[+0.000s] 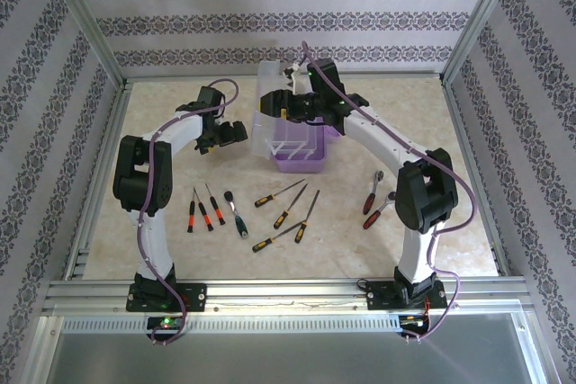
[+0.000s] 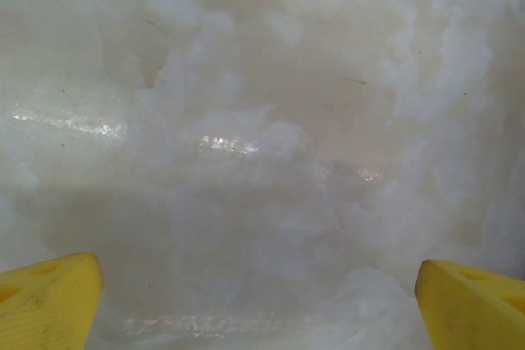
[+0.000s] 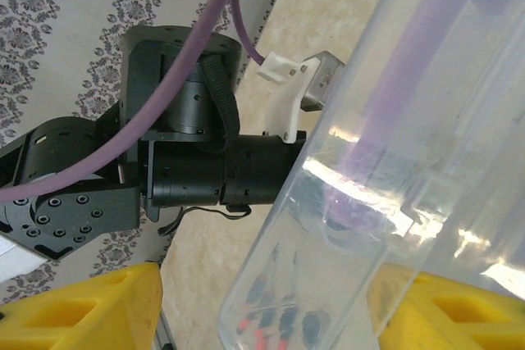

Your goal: Pack the tool kit

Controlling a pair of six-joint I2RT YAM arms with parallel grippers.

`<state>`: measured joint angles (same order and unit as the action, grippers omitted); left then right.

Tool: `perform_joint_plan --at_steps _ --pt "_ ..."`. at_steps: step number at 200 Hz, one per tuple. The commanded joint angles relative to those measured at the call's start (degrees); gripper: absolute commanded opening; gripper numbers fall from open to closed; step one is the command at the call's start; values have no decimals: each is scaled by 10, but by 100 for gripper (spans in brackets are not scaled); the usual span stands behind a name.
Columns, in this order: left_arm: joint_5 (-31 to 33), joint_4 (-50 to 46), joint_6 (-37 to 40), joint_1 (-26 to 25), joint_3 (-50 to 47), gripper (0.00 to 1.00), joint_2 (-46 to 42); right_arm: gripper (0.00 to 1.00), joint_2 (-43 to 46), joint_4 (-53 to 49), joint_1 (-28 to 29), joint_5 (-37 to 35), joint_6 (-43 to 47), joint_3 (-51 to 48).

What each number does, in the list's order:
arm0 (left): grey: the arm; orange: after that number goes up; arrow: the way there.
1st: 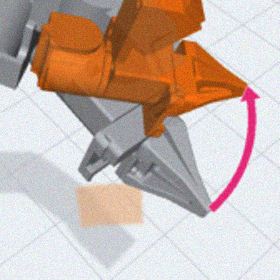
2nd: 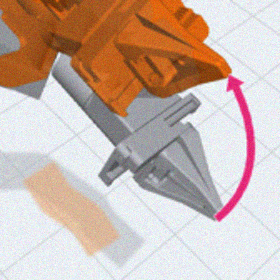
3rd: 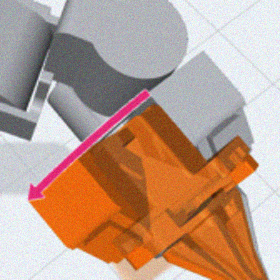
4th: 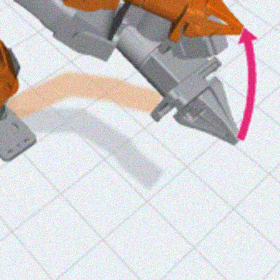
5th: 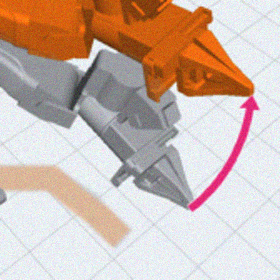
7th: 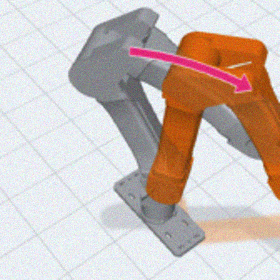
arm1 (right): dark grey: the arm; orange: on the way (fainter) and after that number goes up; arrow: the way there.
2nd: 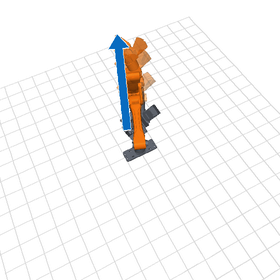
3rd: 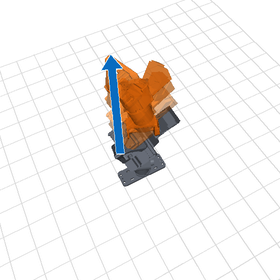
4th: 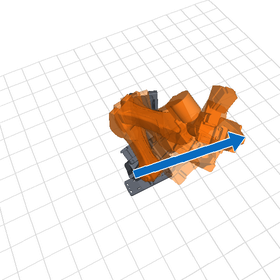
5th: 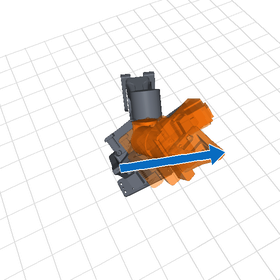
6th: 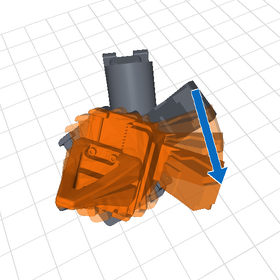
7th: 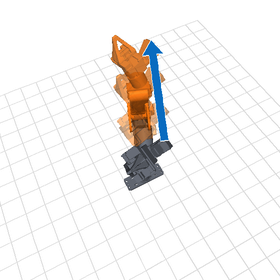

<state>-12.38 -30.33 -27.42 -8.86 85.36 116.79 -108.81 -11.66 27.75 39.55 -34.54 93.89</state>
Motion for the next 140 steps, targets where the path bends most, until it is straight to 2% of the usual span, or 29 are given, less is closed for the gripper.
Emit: perform_joint_plan --at_steps 1,71,104,140 --pt "-11 17 -4 8 -13 98 0 69 -11 -33 15 -16 34 32" --pt "-27 9 3 11 1 98 -2 69 13 -98 12 -72 71 49" --pt "-26 19 -4 14 -5 98 -10 69 57 -90 -5 -87 72 15" --pt "14 -28 1 19 18 99 -33 69 96 -95 -44 -101 73 -17"
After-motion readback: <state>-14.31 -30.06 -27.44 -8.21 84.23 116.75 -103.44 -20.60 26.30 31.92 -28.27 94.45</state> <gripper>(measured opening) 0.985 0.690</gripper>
